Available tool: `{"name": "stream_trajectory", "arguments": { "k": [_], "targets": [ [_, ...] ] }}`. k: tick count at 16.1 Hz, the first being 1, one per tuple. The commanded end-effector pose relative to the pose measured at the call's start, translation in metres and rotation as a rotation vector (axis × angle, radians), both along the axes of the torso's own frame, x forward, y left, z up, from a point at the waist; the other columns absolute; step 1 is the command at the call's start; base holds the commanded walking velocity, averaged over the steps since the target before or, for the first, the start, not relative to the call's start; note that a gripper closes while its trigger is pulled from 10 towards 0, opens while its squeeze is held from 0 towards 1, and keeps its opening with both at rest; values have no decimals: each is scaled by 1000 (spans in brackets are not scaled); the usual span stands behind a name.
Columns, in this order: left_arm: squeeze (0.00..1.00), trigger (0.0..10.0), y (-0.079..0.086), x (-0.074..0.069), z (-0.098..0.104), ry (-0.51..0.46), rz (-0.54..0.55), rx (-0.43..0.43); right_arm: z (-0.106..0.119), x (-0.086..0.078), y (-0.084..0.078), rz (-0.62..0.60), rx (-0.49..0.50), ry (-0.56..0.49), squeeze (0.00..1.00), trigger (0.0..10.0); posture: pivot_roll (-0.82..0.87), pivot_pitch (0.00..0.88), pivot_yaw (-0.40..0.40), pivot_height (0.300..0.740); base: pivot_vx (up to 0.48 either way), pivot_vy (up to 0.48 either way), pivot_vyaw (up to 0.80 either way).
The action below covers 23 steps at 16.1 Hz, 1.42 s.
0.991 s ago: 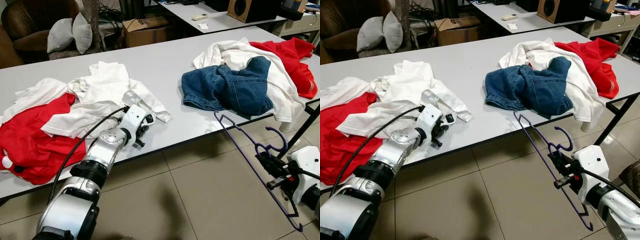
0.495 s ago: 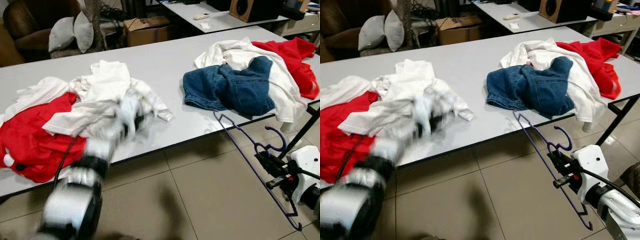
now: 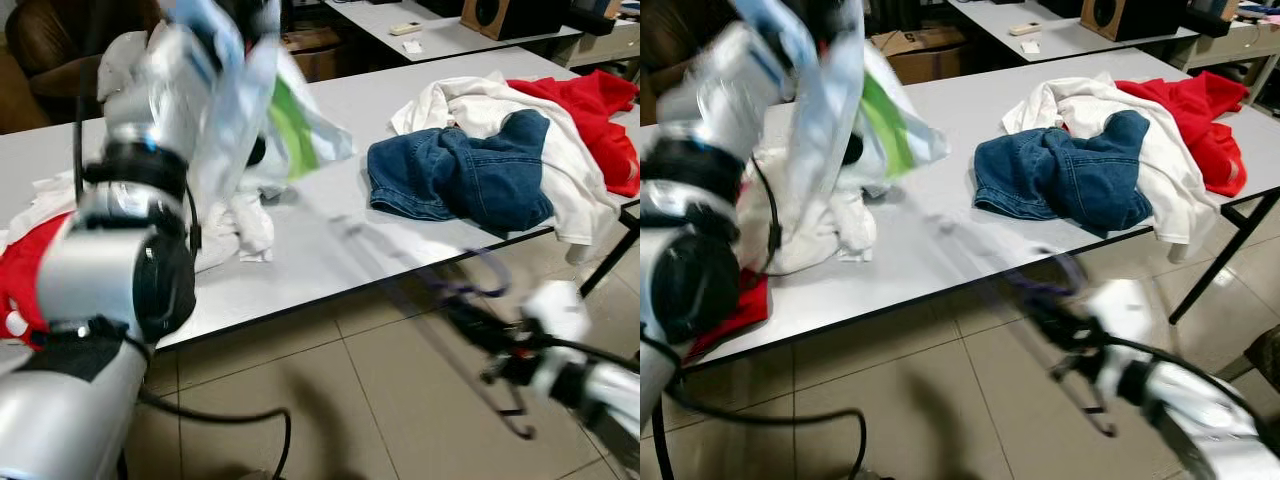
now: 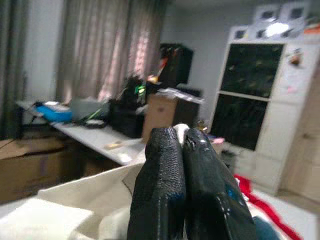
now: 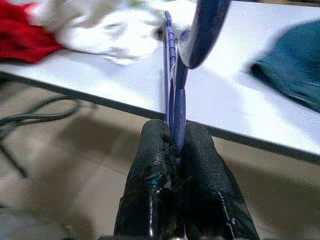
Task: Hang hanger
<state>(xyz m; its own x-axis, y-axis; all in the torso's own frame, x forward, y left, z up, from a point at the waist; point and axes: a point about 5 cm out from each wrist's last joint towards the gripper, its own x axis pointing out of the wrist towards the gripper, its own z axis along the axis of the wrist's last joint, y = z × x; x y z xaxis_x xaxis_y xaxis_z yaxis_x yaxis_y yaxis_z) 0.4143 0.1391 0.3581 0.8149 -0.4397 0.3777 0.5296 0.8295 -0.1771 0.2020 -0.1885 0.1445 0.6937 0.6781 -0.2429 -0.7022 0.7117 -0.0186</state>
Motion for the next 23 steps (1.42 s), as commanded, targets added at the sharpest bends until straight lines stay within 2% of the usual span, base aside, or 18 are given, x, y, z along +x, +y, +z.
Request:
{"name": "stream_trajectory", "arguments": {
  "k": [1,4,6,7,8,9,11,12,14,15,16,17,18,19,20,21,22,23],
  "targets": [
    [0,0,-5,-1,8,-9,-40,-6,2,3,6,45,0,-2,0,10000,-135,0,90,740,0,0,0],
    [0,0,-18,-10,36,-84,-170,-65,4,24,21,100,9,-17,0,10000,-121,0,88,740,0,0,0],
    [0,0,-22,-18,50,-121,-263,-115,-3,43,29,101,-40,-15,0,10000,-117,0,86,740,0,0,0],
    [0,0,-22,-20,53,-128,-286,-127,-5,47,30,104,-49,-11,0,10000,-114,0,85,740,0,0,0],
    [0,0,-23,-28,60,-147,-403,-177,-3,65,36,107,-58,-35,0,10000,-105,0,77,740,0,0,0],
    [0,0,-23,-31,62,-149,-450,-205,2,74,39,113,-53,-55,0,10000,-102,0,73,740,0,0,0],
    [0,0,-22,-35,62,-145,-506,-238,11,88,43,119,-35,-89,0,10000,-92,0,62,740,0,0,0],
    [0,0,-14,-35,64,-139,-493,-318,16,97,43,115,-35,-112,0,10000,-86,0,57,740,0,0,0],
    [0,0,11,-30,68,-139,-389,-436,28,114,35,50,-51,-190,0,10000,-83,0,53,740,0,0,0],
    [0,0,21,-27,66,-132,-326,-462,37,122,30,0,-31,-238,0,10000,-74,0,45,740,0,0,0],
    [0,0,36,-22,60,-104,-211,-487,53,133,22,-93,32,-301,0,10000,-72,0,42,740,0,0,0],
    [0,0,58,-13,40,-37,-20,-471,74,141,9,-192,117,-377,0,10000,-72,0,42,740,0,0,0],
    [0,0,70,-9,26,-2,84,-460,84,144,2,-236,165,-406,0,10000,-72,0,42,740,0,0,0],
    [0,0,86,-5,5,66,218,-455,92,146,-5,-276,213,-426,0,10000,-72,0,40,740,0,0,0],
    [0,0,114,-4,-41,202,455,-424,95,147,-14,-301,242,-424,0,10000,-72,0,40,740,0,0,0],
    [0,0,125,-5,-63,278,558,-395,92,145,-16,-299,244,-412,0,10000,-77,0,44,740,0,0,0],
    [0,0,138,-11,-103,416,692,-346,76,138,-14,-256,220,-333,0,10000,-87,0,52,740,0,0,0],
    [0,0,140,-13,-116,458,720,-323,68,135,-12,-228,192,-295,0,10000,-87,0,52,740,0,0,0]
  ]
}}
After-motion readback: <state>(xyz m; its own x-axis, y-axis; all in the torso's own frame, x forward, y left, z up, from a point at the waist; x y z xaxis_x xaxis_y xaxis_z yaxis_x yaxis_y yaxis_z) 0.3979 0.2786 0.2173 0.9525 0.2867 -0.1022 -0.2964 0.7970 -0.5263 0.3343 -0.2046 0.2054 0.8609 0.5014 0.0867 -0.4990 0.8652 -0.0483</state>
